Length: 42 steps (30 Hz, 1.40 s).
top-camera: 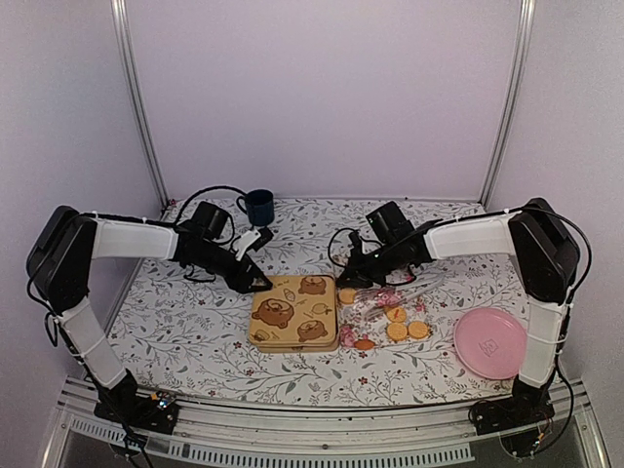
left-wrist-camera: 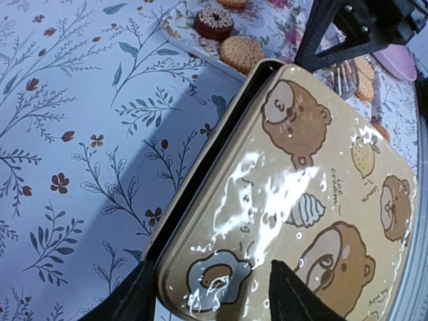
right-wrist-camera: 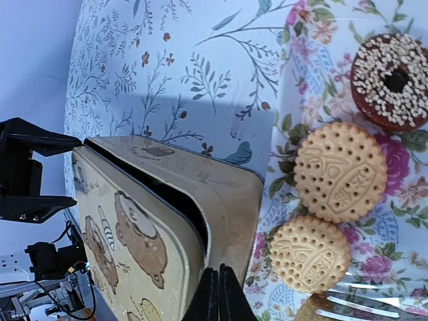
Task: Pack the cookies
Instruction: Adjust the box lid on the packing box.
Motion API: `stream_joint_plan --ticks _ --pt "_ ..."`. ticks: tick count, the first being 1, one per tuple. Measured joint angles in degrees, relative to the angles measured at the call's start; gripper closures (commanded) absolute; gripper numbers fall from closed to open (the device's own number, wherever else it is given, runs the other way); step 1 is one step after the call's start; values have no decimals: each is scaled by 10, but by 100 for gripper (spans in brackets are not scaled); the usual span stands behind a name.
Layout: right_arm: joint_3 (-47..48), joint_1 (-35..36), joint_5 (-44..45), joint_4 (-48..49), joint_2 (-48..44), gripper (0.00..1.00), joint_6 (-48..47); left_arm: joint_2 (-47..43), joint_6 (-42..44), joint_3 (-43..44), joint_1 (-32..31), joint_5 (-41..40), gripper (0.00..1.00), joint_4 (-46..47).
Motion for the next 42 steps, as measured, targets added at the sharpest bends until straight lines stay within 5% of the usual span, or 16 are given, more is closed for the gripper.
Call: stream_joint_plan --ticks 2,6,17,29,42 --pt "0 0 7 -12 -2 74 -5 0 0 1 -2 2 38 0" --pt "-9 2 18 -24 -26 59 -9 -5 6 1 3 6 32 -7" --pt "-68 39 31 -8 -95 40 -1 -131 80 -29 69 35 22 -65" --pt "-46 79 45 -16 -51 37 -1 -141 156 -145 30 4 32 -92" --pt "-26 79 46 -28 -51 36 -3 -60 113 -91 -9 -44 35 -53"
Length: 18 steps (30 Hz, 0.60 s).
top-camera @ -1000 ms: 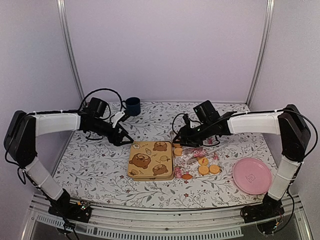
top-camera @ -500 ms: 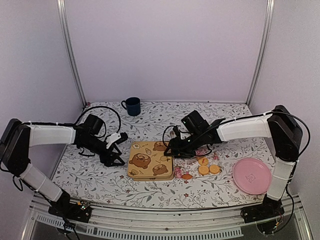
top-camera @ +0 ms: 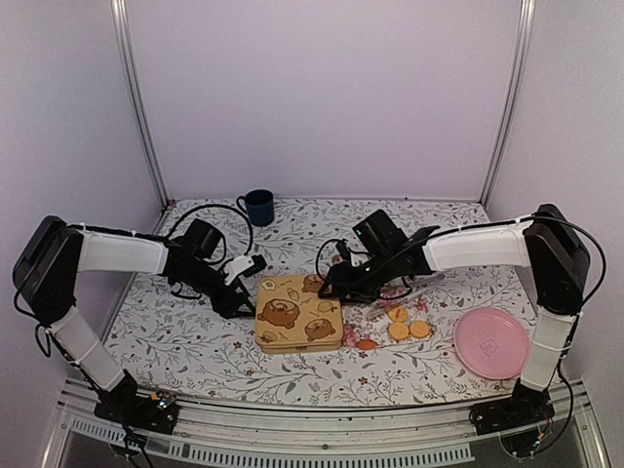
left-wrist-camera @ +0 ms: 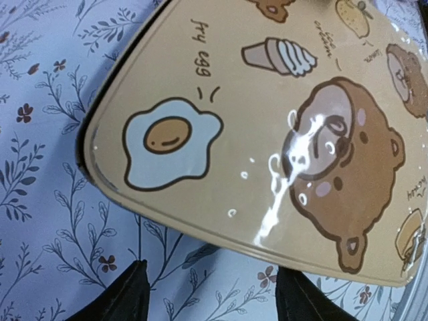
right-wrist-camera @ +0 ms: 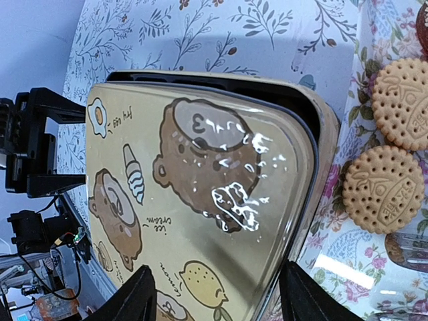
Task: Pack the cookies
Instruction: Adjust the box lid on the packing box.
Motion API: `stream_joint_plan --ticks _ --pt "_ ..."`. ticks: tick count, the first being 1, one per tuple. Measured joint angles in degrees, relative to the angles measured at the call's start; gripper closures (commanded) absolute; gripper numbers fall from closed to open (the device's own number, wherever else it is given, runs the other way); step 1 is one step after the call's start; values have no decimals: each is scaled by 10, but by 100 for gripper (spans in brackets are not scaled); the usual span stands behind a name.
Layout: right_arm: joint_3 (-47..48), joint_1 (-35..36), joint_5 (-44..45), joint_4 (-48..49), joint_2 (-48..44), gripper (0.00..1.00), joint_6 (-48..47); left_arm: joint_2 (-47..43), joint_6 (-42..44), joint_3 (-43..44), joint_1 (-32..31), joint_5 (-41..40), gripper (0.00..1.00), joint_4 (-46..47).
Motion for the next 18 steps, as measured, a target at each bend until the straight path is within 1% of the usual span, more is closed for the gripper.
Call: stream_joint_plan --ticks 4,9,16,18 --pt "4 0 1 -7 3 38 -3 1 -9 15 0 -9 38 -4" --pt "11 0 11 -15 10 48 -7 17 -19 36 0 -25 38 -17" --pt "28 0 35 -31 17 53 -13 18 -23 44 1 -44 39 -18" --pt "36 0 43 -37 20 53 -14 19 -25 50 5 -50 37 -19"
